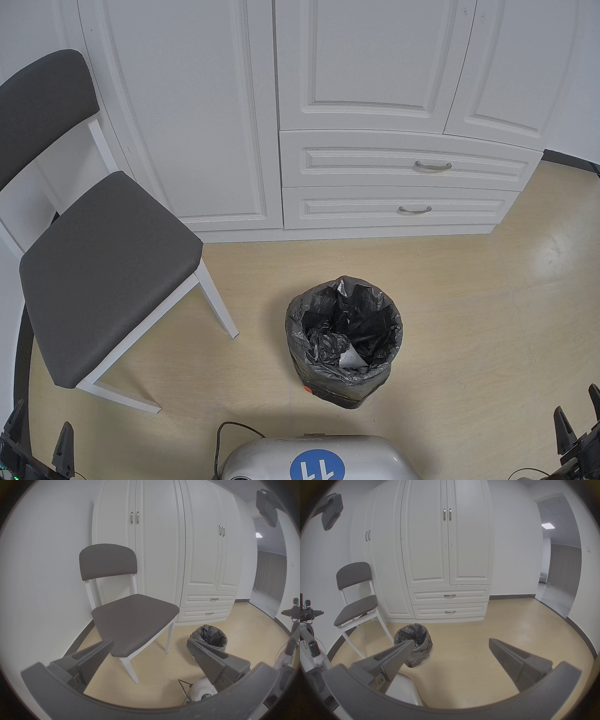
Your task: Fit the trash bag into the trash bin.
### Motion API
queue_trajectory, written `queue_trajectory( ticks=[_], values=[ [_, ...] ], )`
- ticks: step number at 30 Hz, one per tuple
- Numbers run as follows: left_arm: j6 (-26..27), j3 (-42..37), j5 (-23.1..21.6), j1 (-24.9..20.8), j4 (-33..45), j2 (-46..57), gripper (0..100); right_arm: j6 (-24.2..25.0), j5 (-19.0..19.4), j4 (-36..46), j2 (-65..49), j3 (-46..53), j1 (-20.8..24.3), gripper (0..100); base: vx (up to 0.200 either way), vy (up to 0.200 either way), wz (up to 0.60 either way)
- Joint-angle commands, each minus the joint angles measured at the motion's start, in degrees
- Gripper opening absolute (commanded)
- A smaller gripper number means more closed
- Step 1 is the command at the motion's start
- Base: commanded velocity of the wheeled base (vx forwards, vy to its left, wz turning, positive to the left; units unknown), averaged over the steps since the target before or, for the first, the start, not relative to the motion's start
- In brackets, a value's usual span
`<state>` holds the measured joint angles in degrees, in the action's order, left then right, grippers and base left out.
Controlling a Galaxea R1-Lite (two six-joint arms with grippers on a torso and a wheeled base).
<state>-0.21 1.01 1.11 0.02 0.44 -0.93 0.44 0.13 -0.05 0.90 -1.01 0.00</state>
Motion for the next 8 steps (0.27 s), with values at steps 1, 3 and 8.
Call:
queue_trajectory(
  ticks=[1, 3, 8],
  values=[
    [-0.67, -0.92, 0.38, 0.06, -0.09, 0.93, 100, 0.0, 0.04, 0.05, -0.9, 1.01, 0.0, 100, 0.0, 0.0, 0.0],
    [-0.41, -0.92, 0.3, 0.06, -0.09, 0.93, 100, 0.09, 0.04, -0.04, -0.9, 1.01, 0.0, 100, 0.0, 0.0, 0.0],
    [-0.14, -1.01, 0.3, 0.06, -0.18, 0.93, 100, 0.18, 0.04, -0.04, -0.9, 1.01, 0.0, 100, 0.0, 0.0, 0.0]
  ],
)
